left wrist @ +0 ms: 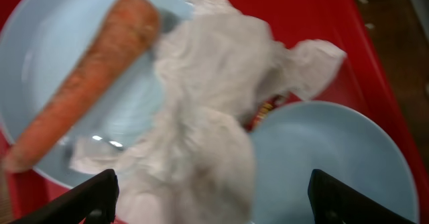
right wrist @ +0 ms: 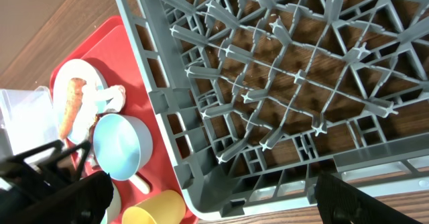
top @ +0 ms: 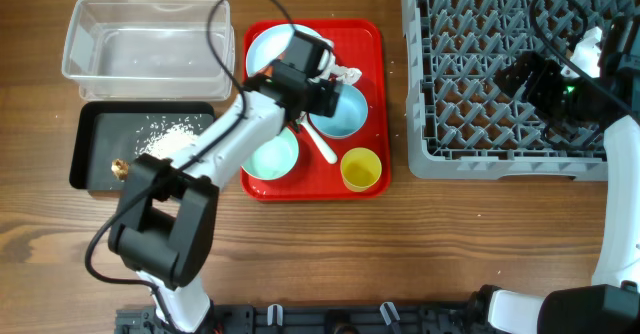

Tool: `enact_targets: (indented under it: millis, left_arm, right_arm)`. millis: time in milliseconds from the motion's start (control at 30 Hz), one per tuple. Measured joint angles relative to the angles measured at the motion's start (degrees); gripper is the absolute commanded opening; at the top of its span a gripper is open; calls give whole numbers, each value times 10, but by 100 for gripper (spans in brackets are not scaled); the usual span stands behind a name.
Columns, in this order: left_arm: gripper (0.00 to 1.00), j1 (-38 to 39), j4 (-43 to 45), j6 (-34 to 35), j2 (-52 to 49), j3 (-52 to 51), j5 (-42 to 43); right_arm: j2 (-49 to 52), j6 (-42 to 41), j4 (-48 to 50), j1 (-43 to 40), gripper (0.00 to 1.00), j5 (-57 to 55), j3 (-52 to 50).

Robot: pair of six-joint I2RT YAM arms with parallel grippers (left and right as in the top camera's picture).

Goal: Sort waste into correct bins and load items into the dishwasher rack
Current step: 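Grasp the white tissue on the blue plate with the left gripper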

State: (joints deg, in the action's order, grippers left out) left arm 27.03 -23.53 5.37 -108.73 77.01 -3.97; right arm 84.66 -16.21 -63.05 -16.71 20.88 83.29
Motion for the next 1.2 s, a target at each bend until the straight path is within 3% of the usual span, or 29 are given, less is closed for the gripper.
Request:
enact_targets:
  millis: [267,833,1200]
  left_arm:
    - [84,-44,16,59,-4,0,0]
    - [85,-44,56,37,-57,0,41]
    - [68,-44,56,28,-86,1,51]
  right_arm:
    - [0,0,0,0,100,0,0]
    - [0,0,-1,0,100,0,0]
    - [0,0,-1,0,100,0,0]
